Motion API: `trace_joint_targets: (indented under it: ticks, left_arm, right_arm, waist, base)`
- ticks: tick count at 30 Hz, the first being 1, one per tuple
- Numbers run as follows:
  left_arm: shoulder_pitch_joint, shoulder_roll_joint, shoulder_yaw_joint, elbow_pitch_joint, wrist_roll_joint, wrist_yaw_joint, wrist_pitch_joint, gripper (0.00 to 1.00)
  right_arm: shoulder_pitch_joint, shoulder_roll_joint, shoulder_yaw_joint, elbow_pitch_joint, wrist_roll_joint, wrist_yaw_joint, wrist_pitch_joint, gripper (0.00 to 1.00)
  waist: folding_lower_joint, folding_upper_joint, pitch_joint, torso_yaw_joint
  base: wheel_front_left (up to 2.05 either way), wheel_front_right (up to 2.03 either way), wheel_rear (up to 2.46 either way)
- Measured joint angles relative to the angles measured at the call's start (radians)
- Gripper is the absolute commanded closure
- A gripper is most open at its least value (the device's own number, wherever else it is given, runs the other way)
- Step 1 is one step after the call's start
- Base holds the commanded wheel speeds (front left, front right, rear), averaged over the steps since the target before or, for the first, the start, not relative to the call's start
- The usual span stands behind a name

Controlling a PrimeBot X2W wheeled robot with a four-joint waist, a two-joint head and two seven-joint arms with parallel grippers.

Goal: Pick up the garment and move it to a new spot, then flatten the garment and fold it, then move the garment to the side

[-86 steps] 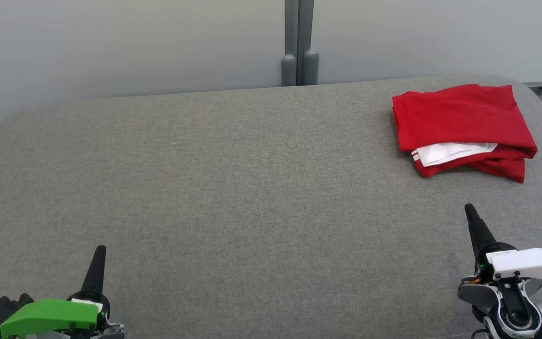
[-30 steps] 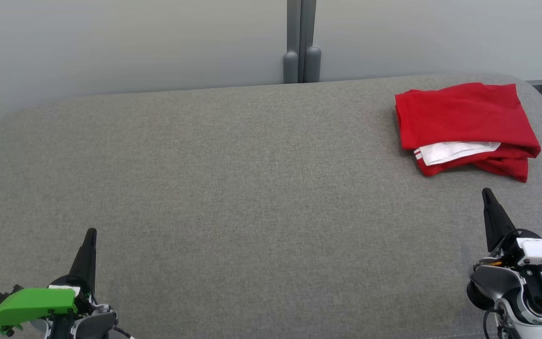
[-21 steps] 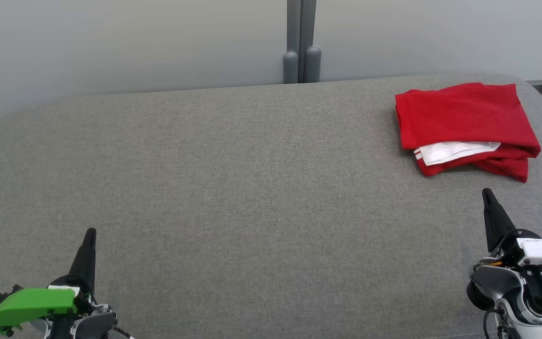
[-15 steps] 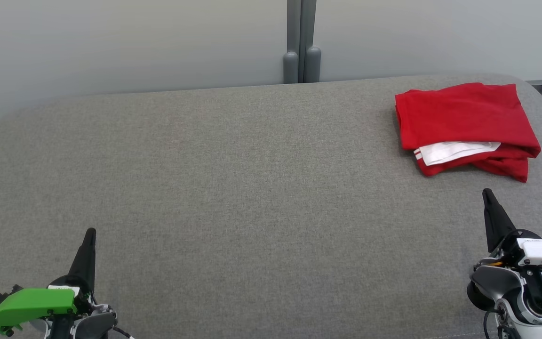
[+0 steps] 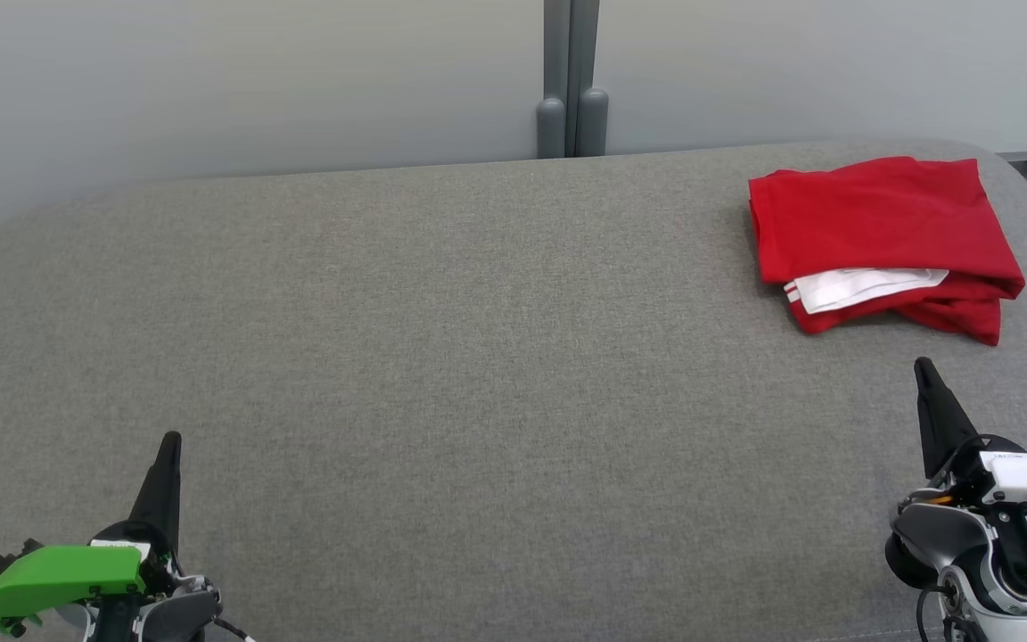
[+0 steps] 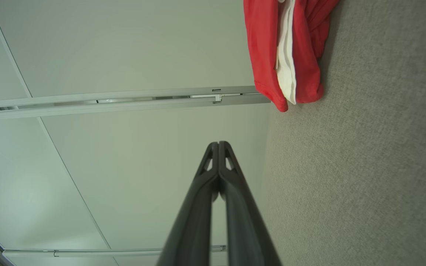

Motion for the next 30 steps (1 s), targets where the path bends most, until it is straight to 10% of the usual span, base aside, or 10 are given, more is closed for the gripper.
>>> trace_joint_targets:
  ticks: [30]
  left_arm:
    - [-0.001,0.0,0.002,0.002,0.0,0.0,0.006,1.0]
  right_arm:
    - [0.0,0.001,-0.005,0.004,0.0,0.0,0.004,1.0]
  waist:
    - [0.0,0.0,0.0,0.0]
  base:
    - [0.0,0.0,0.0]
